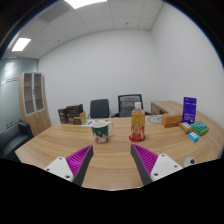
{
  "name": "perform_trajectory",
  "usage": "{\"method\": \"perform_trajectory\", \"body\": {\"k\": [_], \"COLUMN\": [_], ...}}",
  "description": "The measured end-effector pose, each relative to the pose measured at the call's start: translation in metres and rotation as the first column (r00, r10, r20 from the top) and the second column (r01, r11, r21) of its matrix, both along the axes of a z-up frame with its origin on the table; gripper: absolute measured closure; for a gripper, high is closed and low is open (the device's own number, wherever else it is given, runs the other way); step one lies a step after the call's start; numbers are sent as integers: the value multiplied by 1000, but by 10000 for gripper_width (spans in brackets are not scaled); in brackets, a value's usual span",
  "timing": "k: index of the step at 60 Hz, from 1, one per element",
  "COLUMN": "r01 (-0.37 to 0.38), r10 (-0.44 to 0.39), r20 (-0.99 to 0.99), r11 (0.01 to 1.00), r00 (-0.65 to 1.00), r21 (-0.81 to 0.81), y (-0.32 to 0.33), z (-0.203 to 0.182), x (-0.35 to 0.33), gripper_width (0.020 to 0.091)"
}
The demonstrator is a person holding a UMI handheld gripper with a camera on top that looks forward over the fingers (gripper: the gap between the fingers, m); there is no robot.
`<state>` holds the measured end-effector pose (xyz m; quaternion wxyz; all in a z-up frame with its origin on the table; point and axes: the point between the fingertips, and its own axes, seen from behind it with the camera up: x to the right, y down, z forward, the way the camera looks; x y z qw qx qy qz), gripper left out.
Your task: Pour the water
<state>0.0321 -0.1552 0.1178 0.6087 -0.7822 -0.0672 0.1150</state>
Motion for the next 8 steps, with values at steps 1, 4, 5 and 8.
{"method": "perform_trajectory", "body": {"k": [1, 4, 5, 8], "r01": [-10, -31, -35, -42], "r10": [10, 31, 35, 42], "r20": [-9, -31, -37, -47], "r11": [1000, 999, 999, 999], "r00": [1000, 999, 999, 998], "r21": [-3, -8, -5, 0], "y": [-5, -16, -18, -23], "z": [-1, -2, -2, -1], "x": [-3, -9, -12, -14], "gripper_width": [270, 269, 267, 269]}}
